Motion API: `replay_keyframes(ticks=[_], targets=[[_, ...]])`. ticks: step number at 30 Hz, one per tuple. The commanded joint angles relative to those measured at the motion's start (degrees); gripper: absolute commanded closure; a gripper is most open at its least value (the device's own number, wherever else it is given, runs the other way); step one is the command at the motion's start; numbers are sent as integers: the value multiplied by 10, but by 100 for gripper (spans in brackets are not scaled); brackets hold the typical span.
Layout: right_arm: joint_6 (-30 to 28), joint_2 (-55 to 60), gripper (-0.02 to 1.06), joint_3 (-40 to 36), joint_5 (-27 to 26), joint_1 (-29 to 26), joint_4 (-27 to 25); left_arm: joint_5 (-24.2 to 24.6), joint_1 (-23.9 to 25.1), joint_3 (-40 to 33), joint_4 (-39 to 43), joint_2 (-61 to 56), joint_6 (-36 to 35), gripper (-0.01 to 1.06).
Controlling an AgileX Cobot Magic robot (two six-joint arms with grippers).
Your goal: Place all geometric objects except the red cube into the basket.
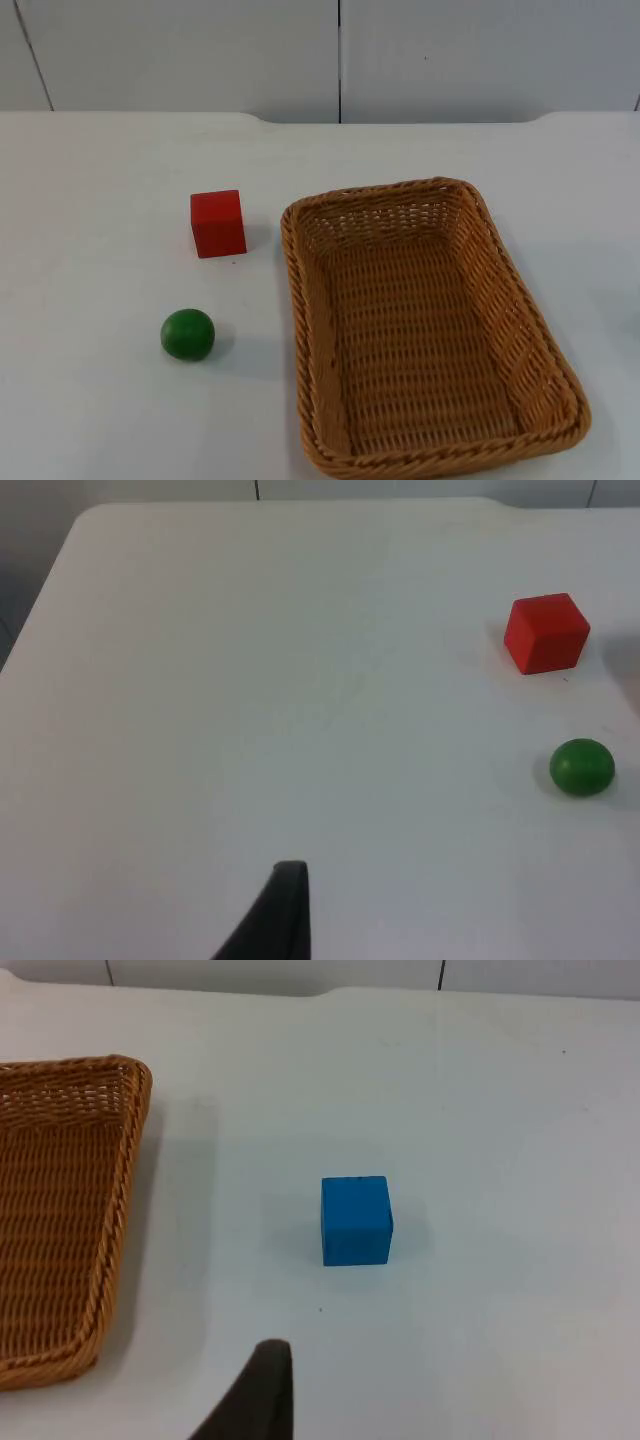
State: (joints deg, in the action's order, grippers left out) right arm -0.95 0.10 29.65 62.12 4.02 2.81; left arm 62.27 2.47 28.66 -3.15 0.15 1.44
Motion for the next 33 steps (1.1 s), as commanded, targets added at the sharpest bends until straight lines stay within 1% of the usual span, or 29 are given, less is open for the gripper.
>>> replay_keyframes(ticks=[1,4,7,8,12,14,17,19,22,24,27,30,31,33], targets=[[1,7,-1,12,-15,-5,-1,-9,2,-3,-7,-1,-4,0],[1,39,-1,26,-25,-5,-1,-10,2,-3,-12,0,-4,0],[1,96,-1,46,-53,-5,-2,-19,2,4,-21,25,-14,0],[1,96,-1,46,-53,-5,-2,-19,2,4,-21,25,-14,0],[1,174,-1,65,-87,-5,-4,-42,2,18,-39,87,-14,0],[1,190,-1,69,-92,-5,-4,-45,2,20,-39,105,-14,0],[1,243,-1,75,-109,-5,-4,-69,2,26,-42,166,-14,0],[1,250,-1,75,-112,-5,-4,-74,2,26,-44,175,-14,0],[1,284,-1,75,-124,-5,-5,-92,2,26,-56,227,-14,0],[1,295,-1,75,-127,-5,-5,-96,2,26,-60,246,-8,0],[1,323,-1,75,-135,-5,-5,-98,2,37,-89,299,32,0],[1,348,-1,75,-143,-5,-5,-120,2,57,-107,352,60,0],[1,348,-1,75,-143,-5,-5,-120,2,57,-107,352,60,0],[1,367,-1,75,-144,-5,-5,-126,2,77,-117,392,74,0]])
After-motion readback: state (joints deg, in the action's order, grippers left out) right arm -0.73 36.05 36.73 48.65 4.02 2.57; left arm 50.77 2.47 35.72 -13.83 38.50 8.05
